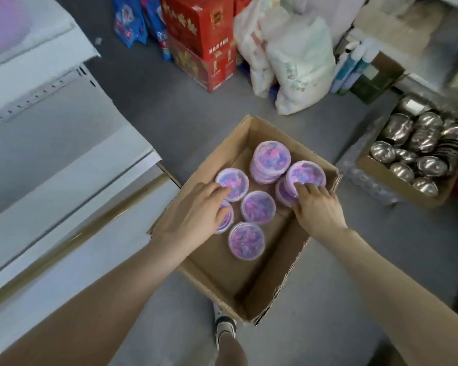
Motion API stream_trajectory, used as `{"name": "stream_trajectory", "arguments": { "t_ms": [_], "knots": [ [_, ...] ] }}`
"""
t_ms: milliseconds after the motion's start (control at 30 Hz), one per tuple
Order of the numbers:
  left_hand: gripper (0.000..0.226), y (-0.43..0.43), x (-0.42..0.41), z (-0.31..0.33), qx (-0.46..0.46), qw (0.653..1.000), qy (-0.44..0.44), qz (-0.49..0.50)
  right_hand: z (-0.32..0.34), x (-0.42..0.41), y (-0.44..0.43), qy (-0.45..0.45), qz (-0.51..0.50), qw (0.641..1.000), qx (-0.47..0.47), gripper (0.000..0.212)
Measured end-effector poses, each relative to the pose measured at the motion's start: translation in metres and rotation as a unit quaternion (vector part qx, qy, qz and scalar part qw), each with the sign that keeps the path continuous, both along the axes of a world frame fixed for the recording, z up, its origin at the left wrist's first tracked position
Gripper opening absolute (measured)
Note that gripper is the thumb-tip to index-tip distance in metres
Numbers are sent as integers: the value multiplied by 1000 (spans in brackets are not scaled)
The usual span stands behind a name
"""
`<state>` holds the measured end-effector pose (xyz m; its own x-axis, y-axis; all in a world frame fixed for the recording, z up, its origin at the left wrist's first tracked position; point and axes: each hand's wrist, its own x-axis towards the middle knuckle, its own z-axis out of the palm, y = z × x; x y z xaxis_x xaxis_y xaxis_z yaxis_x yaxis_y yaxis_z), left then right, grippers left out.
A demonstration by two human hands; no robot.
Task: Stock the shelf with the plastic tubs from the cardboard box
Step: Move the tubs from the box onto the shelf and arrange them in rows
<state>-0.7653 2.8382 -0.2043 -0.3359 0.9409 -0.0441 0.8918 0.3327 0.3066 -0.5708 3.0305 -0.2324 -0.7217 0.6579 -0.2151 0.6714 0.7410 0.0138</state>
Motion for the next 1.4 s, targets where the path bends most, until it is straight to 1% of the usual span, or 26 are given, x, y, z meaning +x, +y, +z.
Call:
{"name": "stream_trajectory", "arguments": {
  "t_ms": [67, 133, 233, 300, 400, 500, 567, 633, 667, 700, 767, 833, 900, 967, 1033, 1067, 1100, 1133, 1200, 1333, 1400],
  "knots": [
    [38, 33, -4, -19, -19, 1000, 4, -11, -17, 2, 26, 1, -47, 999, -1, 44],
    [41, 67, -8, -38, -39, 999, -10, -15, -33, 4, 47, -1, -82, 997, 0, 47],
    [49, 114, -16, -74, -71, 996, -44, 13, -57, 8, 72, 9, -99, 995, -4, 49],
    [54, 141, -23, -99, -95, 994, -48, 34, -70, 10, 85, 9, -95, 995, 0, 50],
    [51, 173, -34, -130, -118, 990, -41, 61, -87, 12, 102, 10, -99, 995, 11, 50],
    [44, 197, -39, -145, -104, 989, -53, 86, -100, 12, 112, 7, -116, 993, 26, 46],
    [39, 209, -40, -152, -109, 985, -83, 101, -107, 10, 115, -8, -117, 993, 33, 45],
    [36, 213, -42, -157, -111, 974, -159, 119, -111, 7, 116, -8, -128, 991, 34, 45],
    [34, 212, -42, -155, -109, 965, -199, 132, -111, 6, 117, -4, -137, 990, 35, 45],
    [34, 210, -42, -153, -104, 960, -220, 140, -110, 3, 117, 0, -148, 988, 36, 44],
    [36, 199, -40, -142, -105, 963, -207, 140, -107, -3, 116, -5, -163, 986, 36, 43],
    [35, 181, -38, -128, -104, 970, -177, 129, -106, -8, 115, -37, -160, 986, 29, 43],
    [33, 157, -35, -114, -108, 976, -156, 108, -107, -14, 113, -64, -161, 985, 28, 37],
    [32, 131, -32, -102, -114, 977, -153, 100, -108, -22, 112, -51, -155, 986, 33, 35],
    [31, 106, -27, -92, -118, 977, -149, 101, -107, -33, 112, -51, -96, 994, 7, 49],
    [32, 95, -25, -89, -123, 976, -148, 104, -106, -38, 111, -63, -51, 997, -13, 58],
    [33, 85, -24, -85, -127, 974, -152, 110, -105, -43, 109, -82, -8, 996, -21, 61],
    [35, 76, -23, -82, -129, 972, -157, 118, -103, -48, 107, -100, 21, 995, -20, 60],
    [37, 59, -21, -72, -118, 970, -172, 127, -98, -54, 106, -123, 38, 992, -3, 52],
    [37, 29, -19, -49, -87, 975, -166, 120, -81, -52, 96, -175, 31, 984, 30, 37],
    [42, 12, -17, -37, -68, 976, -166, 126, -70, -48, 83, -166, 8, 986, 34, 31]
  ]
}}
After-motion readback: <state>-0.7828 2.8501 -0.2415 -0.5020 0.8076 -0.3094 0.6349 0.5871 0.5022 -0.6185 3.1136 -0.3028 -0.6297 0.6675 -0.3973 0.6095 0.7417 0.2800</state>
